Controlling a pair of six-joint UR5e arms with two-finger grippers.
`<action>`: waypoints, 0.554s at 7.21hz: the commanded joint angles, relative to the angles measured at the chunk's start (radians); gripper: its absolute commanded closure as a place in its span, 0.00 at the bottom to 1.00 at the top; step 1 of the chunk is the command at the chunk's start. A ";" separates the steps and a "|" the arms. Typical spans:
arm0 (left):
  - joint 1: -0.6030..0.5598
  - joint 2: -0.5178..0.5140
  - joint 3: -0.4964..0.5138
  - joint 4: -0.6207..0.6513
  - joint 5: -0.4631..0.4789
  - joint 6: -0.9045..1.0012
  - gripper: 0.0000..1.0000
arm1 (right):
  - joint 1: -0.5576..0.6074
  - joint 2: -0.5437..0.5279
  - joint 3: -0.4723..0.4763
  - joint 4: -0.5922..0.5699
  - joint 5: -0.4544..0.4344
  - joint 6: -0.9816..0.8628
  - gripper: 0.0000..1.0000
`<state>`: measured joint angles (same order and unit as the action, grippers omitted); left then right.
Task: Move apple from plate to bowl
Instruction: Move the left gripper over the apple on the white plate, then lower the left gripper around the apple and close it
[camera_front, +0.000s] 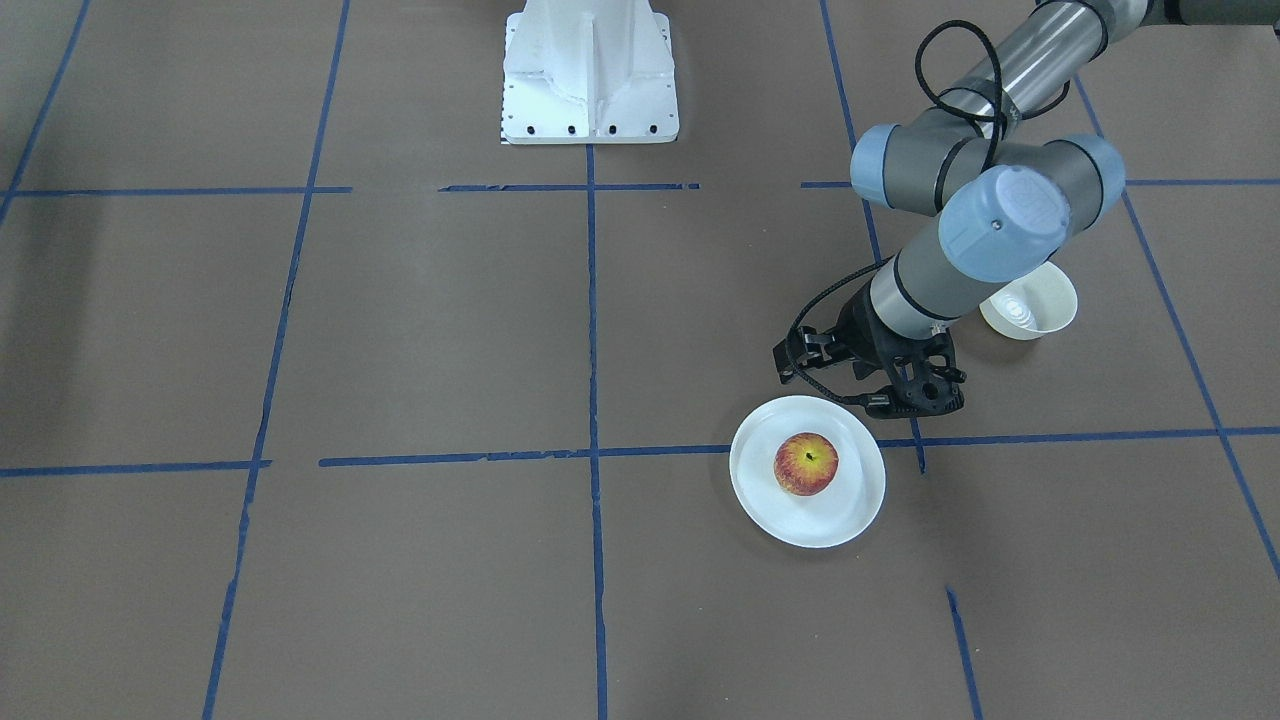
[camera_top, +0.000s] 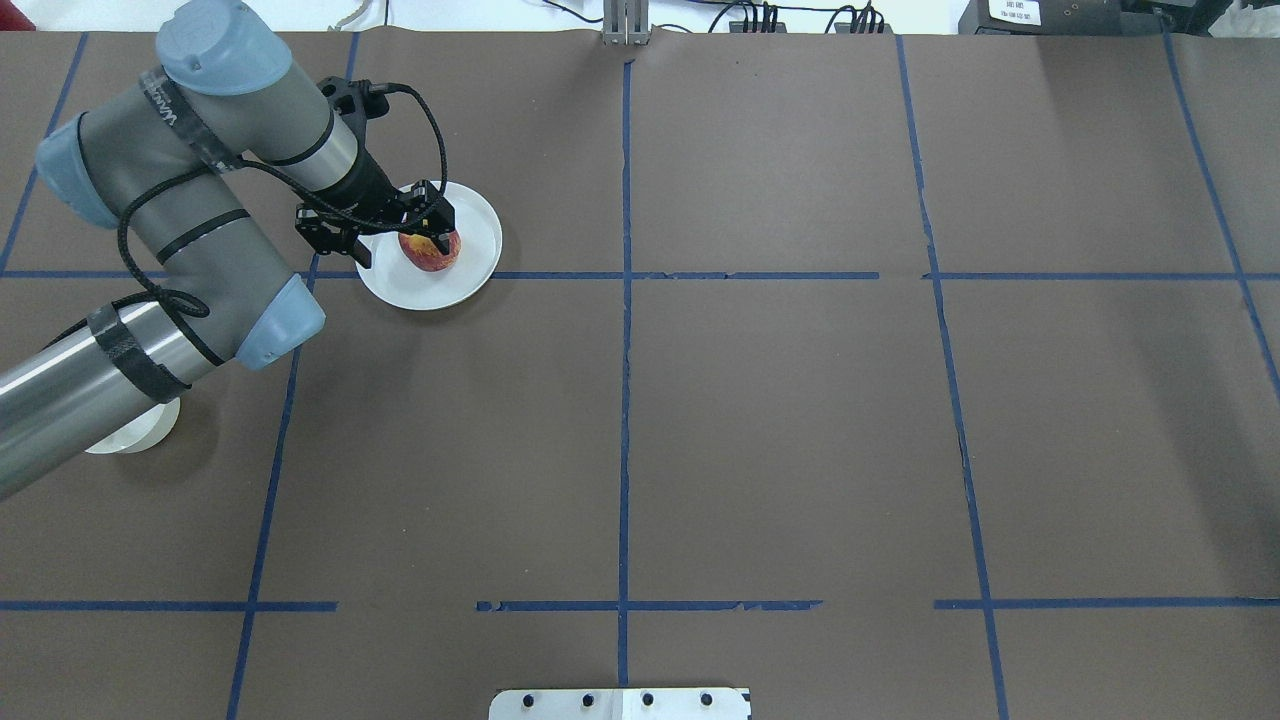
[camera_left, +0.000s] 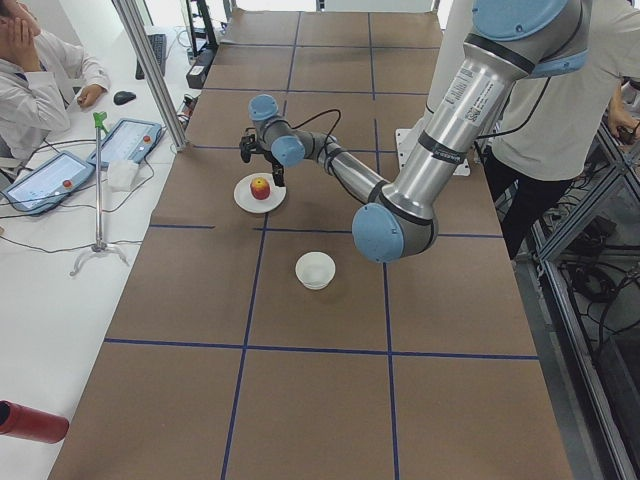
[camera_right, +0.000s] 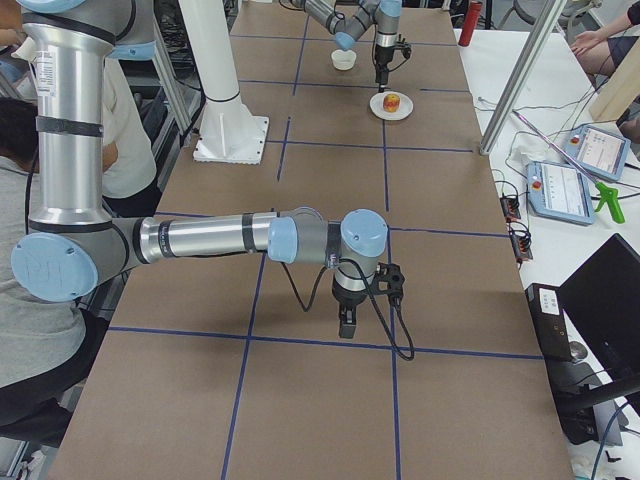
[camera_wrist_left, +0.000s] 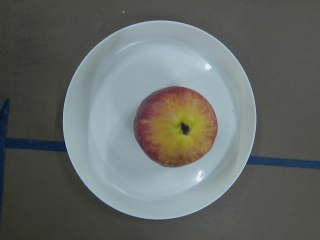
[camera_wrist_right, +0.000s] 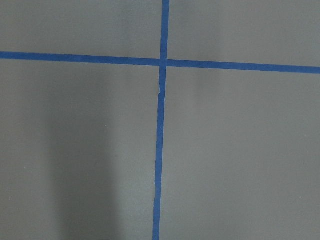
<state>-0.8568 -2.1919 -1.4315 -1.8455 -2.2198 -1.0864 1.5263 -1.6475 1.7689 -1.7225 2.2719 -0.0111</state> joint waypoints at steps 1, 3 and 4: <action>0.001 -0.034 0.124 -0.120 0.055 0.000 0.00 | 0.000 0.000 0.001 0.000 0.000 -0.001 0.00; 0.002 -0.093 0.209 -0.153 0.068 -0.001 0.00 | 0.000 0.000 0.001 0.000 0.000 0.000 0.00; 0.002 -0.094 0.226 -0.173 0.072 0.000 0.00 | 0.000 0.000 0.001 0.001 0.000 0.000 0.00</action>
<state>-0.8548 -2.2727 -1.2384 -1.9955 -2.1547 -1.0872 1.5263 -1.6475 1.7701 -1.7224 2.2718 -0.0113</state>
